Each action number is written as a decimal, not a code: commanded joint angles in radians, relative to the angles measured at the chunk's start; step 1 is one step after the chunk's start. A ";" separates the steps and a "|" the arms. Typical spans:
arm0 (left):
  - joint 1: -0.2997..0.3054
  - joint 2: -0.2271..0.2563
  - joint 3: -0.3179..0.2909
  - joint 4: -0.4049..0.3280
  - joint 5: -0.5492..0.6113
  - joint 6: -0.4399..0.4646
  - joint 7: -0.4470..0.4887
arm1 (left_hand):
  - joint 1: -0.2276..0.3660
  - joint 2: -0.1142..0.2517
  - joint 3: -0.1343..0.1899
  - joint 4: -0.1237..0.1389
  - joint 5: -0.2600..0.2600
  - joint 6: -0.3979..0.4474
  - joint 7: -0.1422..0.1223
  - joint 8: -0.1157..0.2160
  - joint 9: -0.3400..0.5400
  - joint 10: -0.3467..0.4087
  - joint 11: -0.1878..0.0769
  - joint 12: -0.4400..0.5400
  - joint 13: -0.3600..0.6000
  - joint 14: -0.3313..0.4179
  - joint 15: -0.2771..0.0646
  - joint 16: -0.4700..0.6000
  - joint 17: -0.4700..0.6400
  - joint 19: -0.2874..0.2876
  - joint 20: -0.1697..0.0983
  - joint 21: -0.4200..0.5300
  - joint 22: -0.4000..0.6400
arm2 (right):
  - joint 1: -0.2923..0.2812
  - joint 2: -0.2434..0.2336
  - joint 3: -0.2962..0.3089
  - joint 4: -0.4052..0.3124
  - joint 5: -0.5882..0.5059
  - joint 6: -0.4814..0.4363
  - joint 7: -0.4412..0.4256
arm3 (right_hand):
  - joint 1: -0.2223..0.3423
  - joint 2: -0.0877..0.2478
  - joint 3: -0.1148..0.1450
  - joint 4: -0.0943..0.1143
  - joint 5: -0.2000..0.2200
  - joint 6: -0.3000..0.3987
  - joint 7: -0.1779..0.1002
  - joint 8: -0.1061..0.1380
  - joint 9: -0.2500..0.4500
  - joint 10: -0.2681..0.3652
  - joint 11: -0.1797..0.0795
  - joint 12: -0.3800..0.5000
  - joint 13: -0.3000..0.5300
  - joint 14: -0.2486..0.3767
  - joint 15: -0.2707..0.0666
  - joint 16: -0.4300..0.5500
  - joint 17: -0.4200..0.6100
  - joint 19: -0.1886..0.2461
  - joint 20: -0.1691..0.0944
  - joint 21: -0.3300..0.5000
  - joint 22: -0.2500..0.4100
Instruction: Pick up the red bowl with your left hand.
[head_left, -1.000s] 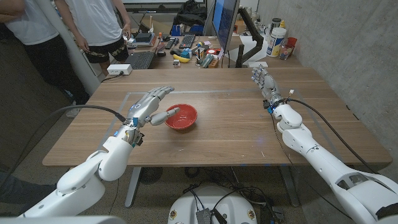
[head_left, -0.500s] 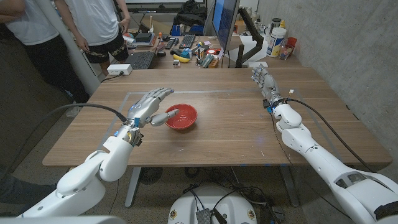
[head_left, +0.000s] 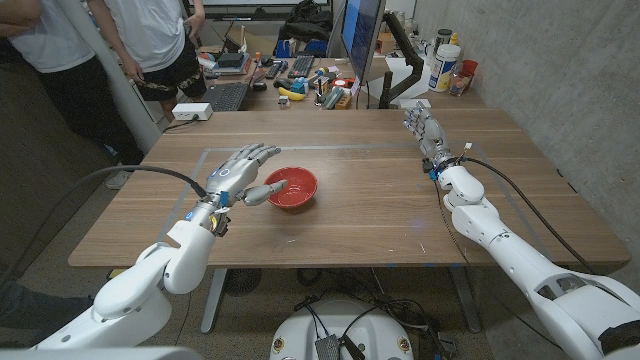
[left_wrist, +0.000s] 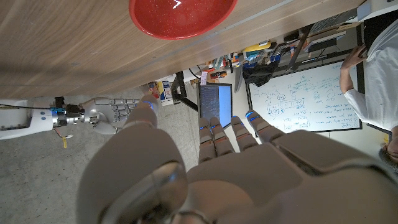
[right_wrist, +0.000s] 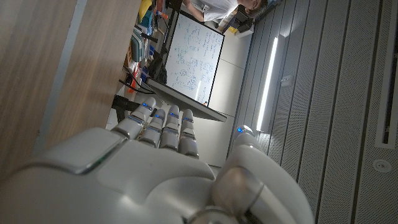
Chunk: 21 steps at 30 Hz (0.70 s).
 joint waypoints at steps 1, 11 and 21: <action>-0.019 0.025 0.046 -0.019 0.067 0.078 -0.041 | 0.012 -0.001 0.002 -0.008 -0.002 0.010 -0.002 0.005 0.004 0.015 0.000 0.008 0.003 0.015 -0.046 0.001 0.002 -0.001 -0.011 0.004 0.001 | 0.002 -0.001 0.002 0.008 0.002 0.002 0.005 | -0.002 0.006 -0.001 -0.004 0.008 0.007 -0.001 0.000 0.004 0.010 0.001 -0.001 0.005 0.013 -0.001 0.004 0.003 0.008 0.003 -0.002 0.005; -0.037 0.043 0.091 -0.031 0.124 0.139 -0.069 | 0.018 -0.003 0.001 -0.009 -0.001 0.026 -0.010 0.008 0.004 0.036 -0.011 0.012 0.003 0.026 -0.054 0.003 0.001 0.002 -0.007 0.004 0.000 | -0.003 -0.001 0.004 0.005 0.004 0.005 0.004 | -0.002 0.006 -0.001 -0.005 0.008 0.008 -0.001 0.000 0.004 0.012 -0.001 0.000 0.005 0.014 -0.001 0.004 0.002 0.009 0.003 -0.002 0.005; -0.036 0.061 0.105 -0.042 0.150 0.176 -0.086 | 0.020 -0.004 -0.001 -0.009 -0.001 0.043 -0.015 0.011 0.005 0.051 -0.016 0.014 0.003 0.033 -0.059 0.004 0.001 0.004 -0.005 0.005 -0.001 | -0.008 0.000 0.004 0.001 0.003 0.005 -0.003 | -0.003 0.006 -0.002 -0.005 0.009 0.012 0.000 0.001 0.004 0.015 0.003 0.001 0.005 0.015 -0.001 0.004 0.002 0.010 0.003 -0.002 0.005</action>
